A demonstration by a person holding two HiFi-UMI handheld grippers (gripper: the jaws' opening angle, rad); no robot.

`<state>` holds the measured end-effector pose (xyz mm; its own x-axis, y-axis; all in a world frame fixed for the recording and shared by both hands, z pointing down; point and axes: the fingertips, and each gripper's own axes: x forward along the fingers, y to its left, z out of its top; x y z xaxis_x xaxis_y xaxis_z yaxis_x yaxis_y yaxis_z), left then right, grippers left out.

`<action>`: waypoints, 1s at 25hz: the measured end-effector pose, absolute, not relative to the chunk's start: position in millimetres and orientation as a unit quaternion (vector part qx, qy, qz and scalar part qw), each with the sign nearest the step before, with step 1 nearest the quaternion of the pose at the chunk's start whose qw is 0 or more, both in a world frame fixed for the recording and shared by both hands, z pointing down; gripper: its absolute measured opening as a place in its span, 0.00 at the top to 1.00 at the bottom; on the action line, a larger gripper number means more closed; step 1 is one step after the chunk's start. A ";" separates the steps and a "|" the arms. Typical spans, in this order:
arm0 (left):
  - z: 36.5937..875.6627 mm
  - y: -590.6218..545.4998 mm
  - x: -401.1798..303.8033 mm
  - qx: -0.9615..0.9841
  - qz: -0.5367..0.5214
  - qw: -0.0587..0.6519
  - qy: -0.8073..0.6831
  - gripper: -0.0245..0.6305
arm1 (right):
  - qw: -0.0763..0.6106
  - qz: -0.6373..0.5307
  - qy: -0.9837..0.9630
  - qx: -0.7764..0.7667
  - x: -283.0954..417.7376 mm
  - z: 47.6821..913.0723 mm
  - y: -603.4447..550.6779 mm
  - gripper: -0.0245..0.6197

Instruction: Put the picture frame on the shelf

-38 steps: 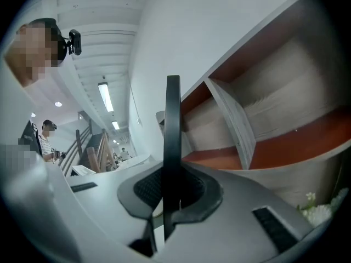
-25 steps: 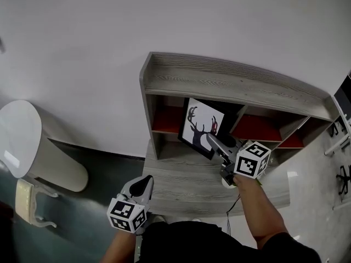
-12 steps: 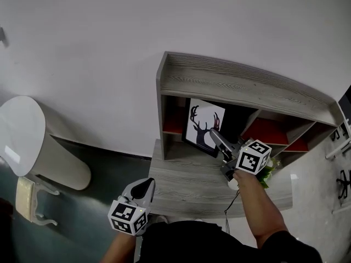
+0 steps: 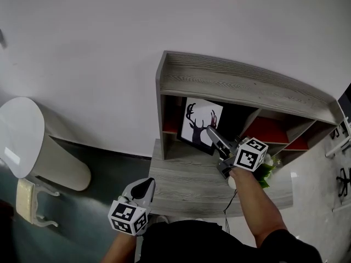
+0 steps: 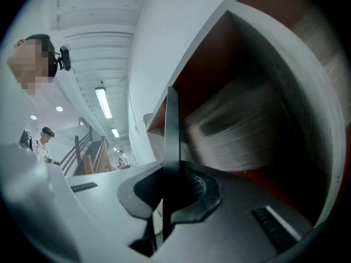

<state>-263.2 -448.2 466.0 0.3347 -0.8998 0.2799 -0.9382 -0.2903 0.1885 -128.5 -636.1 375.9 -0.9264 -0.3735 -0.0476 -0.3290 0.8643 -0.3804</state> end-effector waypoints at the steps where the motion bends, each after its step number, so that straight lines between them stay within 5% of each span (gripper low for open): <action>1: 466.6 -447.9 -263.8 0.800 0.059 0.162 -0.574 0.95 | 0.073 -0.196 0.962 -0.178 -127.6 375.7 -638.5 0.91; 8: 468.5 -448.2 -270.1 0.794 0.058 0.165 -0.583 0.95 | 0.165 -0.260 0.934 -0.179 -109.5 361.7 -673.2 0.91; 25: 471.5 -444.8 -285.4 0.777 0.052 0.169 -0.605 0.95 | 0.033 -0.156 0.970 -0.184 -174.6 378.3 -717.6 0.89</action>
